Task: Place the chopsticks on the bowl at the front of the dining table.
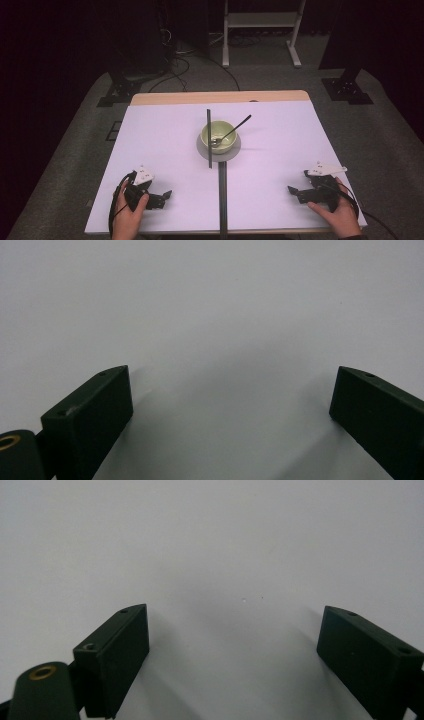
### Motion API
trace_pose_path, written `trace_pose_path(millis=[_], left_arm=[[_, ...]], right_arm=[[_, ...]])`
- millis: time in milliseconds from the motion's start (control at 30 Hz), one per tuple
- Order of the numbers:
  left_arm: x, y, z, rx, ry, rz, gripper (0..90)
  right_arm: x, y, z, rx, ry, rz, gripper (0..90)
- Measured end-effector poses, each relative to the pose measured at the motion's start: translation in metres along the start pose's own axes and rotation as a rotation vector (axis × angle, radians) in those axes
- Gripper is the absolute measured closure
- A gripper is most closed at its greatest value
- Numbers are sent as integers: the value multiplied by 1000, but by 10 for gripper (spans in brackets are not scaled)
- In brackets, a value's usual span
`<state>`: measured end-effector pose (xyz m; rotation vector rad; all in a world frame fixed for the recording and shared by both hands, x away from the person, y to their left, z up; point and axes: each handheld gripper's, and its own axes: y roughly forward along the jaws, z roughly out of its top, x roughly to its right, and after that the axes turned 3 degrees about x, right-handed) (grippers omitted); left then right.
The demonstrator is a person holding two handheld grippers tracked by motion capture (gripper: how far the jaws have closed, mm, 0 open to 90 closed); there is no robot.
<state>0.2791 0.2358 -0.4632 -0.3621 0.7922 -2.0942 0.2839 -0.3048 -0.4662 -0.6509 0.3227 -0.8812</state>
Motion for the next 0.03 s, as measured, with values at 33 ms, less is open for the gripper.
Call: trace_pose_path(millis=[33], left_arm=[[0,0,0,-1,0,0,23]], right_arm=[[0,0,0,0,-1,-1,121]])
